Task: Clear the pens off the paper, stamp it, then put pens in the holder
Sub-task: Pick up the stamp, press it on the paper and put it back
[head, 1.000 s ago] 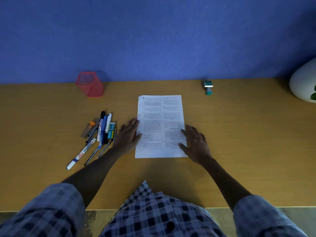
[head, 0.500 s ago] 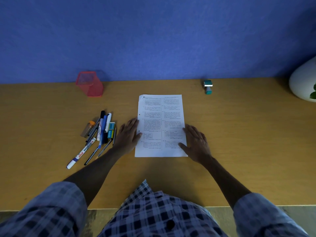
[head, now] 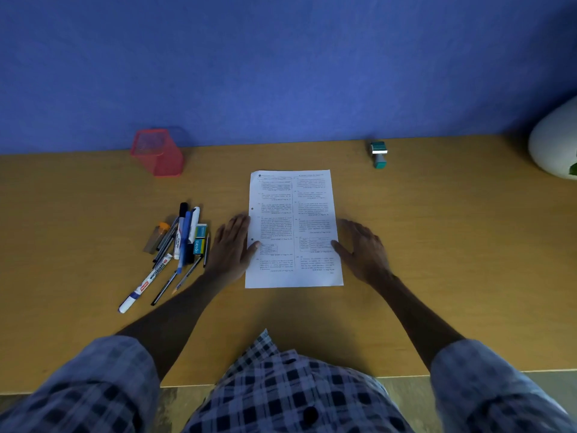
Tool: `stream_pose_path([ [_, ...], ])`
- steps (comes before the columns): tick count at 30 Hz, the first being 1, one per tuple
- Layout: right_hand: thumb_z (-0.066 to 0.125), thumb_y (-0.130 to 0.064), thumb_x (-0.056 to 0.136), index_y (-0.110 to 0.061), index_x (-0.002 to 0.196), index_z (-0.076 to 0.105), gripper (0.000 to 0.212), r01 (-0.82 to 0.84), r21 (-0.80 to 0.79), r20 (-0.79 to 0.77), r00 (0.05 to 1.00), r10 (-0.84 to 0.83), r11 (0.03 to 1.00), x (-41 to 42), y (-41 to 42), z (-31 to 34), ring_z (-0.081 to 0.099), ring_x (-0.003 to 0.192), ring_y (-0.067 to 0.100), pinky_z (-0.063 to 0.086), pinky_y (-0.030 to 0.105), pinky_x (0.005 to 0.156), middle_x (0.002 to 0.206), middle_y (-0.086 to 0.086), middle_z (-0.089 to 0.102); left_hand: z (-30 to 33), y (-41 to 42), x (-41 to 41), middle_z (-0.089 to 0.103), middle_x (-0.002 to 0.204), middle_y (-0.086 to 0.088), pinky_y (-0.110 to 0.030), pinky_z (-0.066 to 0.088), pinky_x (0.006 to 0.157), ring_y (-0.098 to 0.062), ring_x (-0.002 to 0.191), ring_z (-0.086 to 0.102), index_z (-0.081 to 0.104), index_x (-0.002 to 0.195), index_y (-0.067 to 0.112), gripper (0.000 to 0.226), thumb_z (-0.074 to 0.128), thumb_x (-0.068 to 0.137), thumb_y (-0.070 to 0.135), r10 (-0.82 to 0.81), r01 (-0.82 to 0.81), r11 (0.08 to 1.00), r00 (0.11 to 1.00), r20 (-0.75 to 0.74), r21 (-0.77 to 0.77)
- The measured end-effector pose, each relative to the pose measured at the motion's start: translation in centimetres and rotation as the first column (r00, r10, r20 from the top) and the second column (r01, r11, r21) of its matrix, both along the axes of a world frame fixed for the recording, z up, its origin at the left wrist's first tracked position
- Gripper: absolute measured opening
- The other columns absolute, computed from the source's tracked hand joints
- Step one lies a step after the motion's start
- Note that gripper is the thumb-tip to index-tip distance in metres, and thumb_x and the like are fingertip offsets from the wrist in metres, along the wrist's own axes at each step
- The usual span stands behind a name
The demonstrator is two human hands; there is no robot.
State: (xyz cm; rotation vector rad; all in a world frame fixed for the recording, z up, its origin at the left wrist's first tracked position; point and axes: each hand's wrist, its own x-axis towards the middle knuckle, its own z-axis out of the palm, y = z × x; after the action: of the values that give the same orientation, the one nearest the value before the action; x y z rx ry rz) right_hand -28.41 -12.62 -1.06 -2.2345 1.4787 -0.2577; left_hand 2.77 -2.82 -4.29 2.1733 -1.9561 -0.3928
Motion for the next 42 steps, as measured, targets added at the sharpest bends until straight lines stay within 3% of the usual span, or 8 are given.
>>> stream_pose_path([
  [7,0.057,-0.043,0.093,-0.017,0.137,0.051,0.051,0.055,0.003,0.038,0.998,-0.055,0.998,0.5,-2.9,1.2,0.062,0.115,0.023,0.053,0.044,0.092,0.131,0.003,0.063,-0.2,-0.9,0.1,0.014,0.163,-0.004,-0.044,0.008,0.122,-0.020,0.151,0.009,0.012,0.155,0.015,0.071,0.025,0.099,0.056,0.010,-0.009,1.000,1.000,0.021,-0.016],
  [14,0.061,-0.034,0.090,-0.017,0.128,0.061,0.042,0.133,0.010,0.056,0.990,-0.133,0.991,0.6,-6.3,2.2,0.065,0.107,0.024,0.050,0.034,0.086,0.120,0.002,0.069,-0.1,-1.7,0.3,0.019,0.162,-0.006,-0.048,0.011,0.122,-0.022,0.150,0.013,0.019,0.153,0.015,0.070,0.024,0.098,0.057,0.017,-0.015,0.999,0.999,0.044,-0.039],
  [19,0.061,-0.036,0.090,-0.021,0.135,0.053,0.049,0.246,0.010,0.074,0.966,-0.246,0.969,0.1,-9.3,2.8,0.066,0.109,0.025,0.053,0.042,0.091,0.119,0.002,0.070,-0.5,-1.7,0.3,0.017,0.163,-0.004,-0.048,0.011,0.122,-0.020,0.151,0.012,0.017,0.154,0.017,0.068,0.027,0.098,0.056,0.020,-0.018,0.999,0.998,0.067,-0.029],
  [23,0.064,-0.036,0.086,-0.016,0.125,0.053,0.044,0.347,-0.036,0.110,0.933,-0.341,0.937,-0.2,-11.6,2.7,0.068,0.100,0.030,0.054,0.041,0.084,0.111,0.005,0.071,-0.5,-1.6,0.3,0.018,0.162,-0.004,-0.049,0.014,0.121,-0.020,0.150,0.013,0.019,0.153,0.016,0.068,0.029,0.098,0.055,0.025,-0.022,0.999,0.997,0.078,-0.037],
  [30,0.063,-0.031,0.084,-0.007,0.125,0.048,0.050,0.520,0.044,0.114,0.846,-0.521,0.853,0.1,-15.0,2.0,0.059,0.108,0.041,0.048,0.044,0.085,0.125,0.017,0.059,-0.6,-1.7,0.3,0.018,0.162,-0.003,-0.048,0.014,0.121,-0.020,0.151,0.014,0.018,0.154,0.016,0.069,0.029,0.098,0.056,0.030,-0.027,0.999,0.996,0.084,-0.036],
  [42,0.054,-0.029,0.088,-0.008,0.134,0.050,0.051,0.593,0.069,0.094,0.797,-0.597,0.802,1.4,-18.8,1.1,0.052,0.119,0.038,0.045,0.044,0.092,0.132,0.016,0.051,-0.8,-1.7,0.3,0.017,0.163,-0.002,-0.047,0.012,0.122,-0.019,0.151,0.011,0.016,0.154,0.018,0.070,0.028,0.098,0.057,0.049,-0.047,0.999,0.994,0.094,-0.021],
])
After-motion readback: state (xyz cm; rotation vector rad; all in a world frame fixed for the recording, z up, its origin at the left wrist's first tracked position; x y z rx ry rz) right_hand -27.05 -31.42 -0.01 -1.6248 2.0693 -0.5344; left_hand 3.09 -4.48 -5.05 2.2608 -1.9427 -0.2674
